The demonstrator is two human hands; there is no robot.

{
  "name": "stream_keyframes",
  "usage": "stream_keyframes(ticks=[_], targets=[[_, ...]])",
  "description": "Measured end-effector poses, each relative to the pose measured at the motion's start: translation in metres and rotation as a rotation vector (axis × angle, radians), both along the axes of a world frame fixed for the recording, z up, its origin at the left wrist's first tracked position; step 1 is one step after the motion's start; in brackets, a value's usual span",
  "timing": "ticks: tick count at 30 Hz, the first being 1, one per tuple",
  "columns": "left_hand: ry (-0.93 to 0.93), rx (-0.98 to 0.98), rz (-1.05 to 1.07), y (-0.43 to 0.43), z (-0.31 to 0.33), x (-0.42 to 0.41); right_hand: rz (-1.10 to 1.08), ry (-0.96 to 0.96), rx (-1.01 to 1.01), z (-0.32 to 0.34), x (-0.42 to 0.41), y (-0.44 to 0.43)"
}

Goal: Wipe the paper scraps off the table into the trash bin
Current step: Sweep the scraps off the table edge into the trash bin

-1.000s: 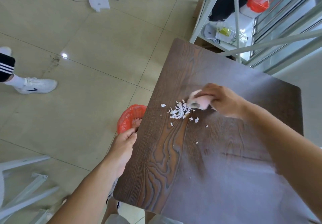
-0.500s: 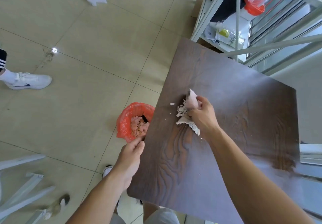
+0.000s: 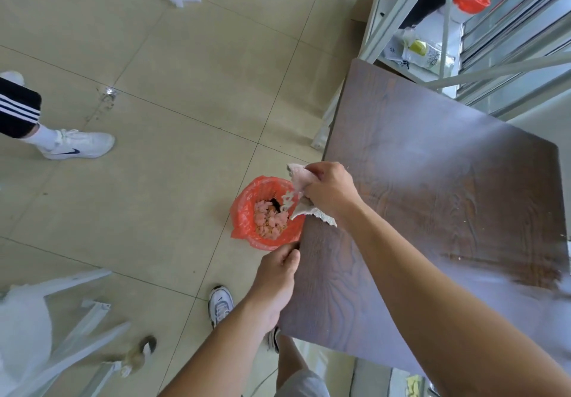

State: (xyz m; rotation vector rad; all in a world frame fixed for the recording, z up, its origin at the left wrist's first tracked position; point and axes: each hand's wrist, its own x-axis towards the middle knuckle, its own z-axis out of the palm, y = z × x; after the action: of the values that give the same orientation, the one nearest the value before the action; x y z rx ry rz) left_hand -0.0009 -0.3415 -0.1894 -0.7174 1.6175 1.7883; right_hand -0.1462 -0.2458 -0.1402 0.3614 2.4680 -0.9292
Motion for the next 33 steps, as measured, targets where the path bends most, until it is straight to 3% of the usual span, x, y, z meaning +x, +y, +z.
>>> stream_keyframes(ticks=[13,19,23,27,33], targets=[[0.048,-0.066,-0.043,-0.001,-0.003,0.008,-0.157,0.061,-0.154,0.035,0.006,-0.012],[0.033,-0.077,-0.042,-0.001,-0.002,0.008,-0.335,0.199,-0.445,0.073,0.035,0.059],[0.031,-0.058,-0.038,0.000,-0.002,0.009,-0.439,0.273,-0.266,0.097,0.071,0.145],[0.045,-0.063,-0.046,0.001,-0.002,0.007,-0.521,0.175,0.020,0.094,0.104,0.209],[0.048,-0.068,-0.040,0.001,-0.009,0.009,-0.556,-0.012,0.118,0.044,0.120,0.182]])
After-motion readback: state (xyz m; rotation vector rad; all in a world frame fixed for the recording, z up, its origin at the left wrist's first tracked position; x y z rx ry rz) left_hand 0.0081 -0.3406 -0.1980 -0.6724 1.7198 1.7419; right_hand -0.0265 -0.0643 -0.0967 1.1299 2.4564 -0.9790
